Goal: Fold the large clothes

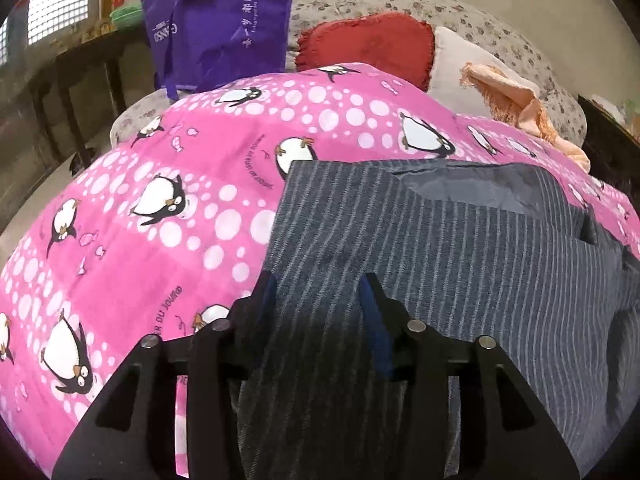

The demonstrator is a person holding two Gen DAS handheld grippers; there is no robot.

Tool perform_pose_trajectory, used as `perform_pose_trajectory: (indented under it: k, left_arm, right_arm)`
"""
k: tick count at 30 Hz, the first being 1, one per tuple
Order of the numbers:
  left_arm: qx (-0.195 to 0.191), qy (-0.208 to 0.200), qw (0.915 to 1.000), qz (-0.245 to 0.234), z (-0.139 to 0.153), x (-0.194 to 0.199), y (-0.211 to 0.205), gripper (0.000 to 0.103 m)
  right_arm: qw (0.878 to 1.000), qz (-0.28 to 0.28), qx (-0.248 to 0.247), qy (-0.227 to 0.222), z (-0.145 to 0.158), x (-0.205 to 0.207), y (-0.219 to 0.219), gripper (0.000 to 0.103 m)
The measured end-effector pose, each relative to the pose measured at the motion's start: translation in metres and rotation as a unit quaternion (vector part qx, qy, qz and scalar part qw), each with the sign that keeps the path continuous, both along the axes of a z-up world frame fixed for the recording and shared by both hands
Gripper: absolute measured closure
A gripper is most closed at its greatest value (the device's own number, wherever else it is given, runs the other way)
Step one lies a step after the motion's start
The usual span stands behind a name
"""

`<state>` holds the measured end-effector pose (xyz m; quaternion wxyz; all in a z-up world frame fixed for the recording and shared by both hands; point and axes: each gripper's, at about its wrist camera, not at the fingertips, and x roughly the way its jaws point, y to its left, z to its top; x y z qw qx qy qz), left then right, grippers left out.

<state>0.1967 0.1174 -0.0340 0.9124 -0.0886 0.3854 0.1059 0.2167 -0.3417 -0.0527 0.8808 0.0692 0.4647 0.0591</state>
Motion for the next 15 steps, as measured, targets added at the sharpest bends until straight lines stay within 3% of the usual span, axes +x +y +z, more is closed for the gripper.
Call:
perform_pose_trajectory:
  k: [3, 6, 8, 10, 13, 15]
  left_arm:
    - [0.027, 0.008, 0.9996, -0.001, -0.002, 0.003, -0.012, 0.052]
    - [0.049, 0.012, 0.9987, 0.000, -0.004, 0.002, -0.017, 0.051]
    - [0.055, 0.012, 0.9984, 0.002, -0.006, 0.003, -0.018, 0.049]
    - [0.053, 0.014, 0.9985, 0.003, -0.006, 0.003, -0.016, 0.048]
    - [0.048, 0.015, 0.9987, 0.002, -0.007, 0.004, -0.014, 0.048]
    - [0.049, 0.016, 0.9987, 0.003, -0.008, 0.004, -0.014, 0.048]
  right_arm:
    - [0.998, 0.022, 0.035, -0.040, 0.026, 0.001, 0.014, 0.098]
    - [0.994, 0.058, 0.080, -0.047, 0.038, 0.017, 0.039, 0.098]
    - [0.992, 0.092, 0.084, -0.017, 0.032, 0.031, 0.062, 0.098]
    - [0.995, 0.092, 0.039, 0.018, 0.016, 0.054, 0.081, 0.098]
    - [0.989, 0.111, 0.099, -0.013, 0.015, 0.082, 0.096, 0.098]
    - [0.992, 0.091, 0.079, -0.036, 0.009, 0.092, 0.103, 0.098]
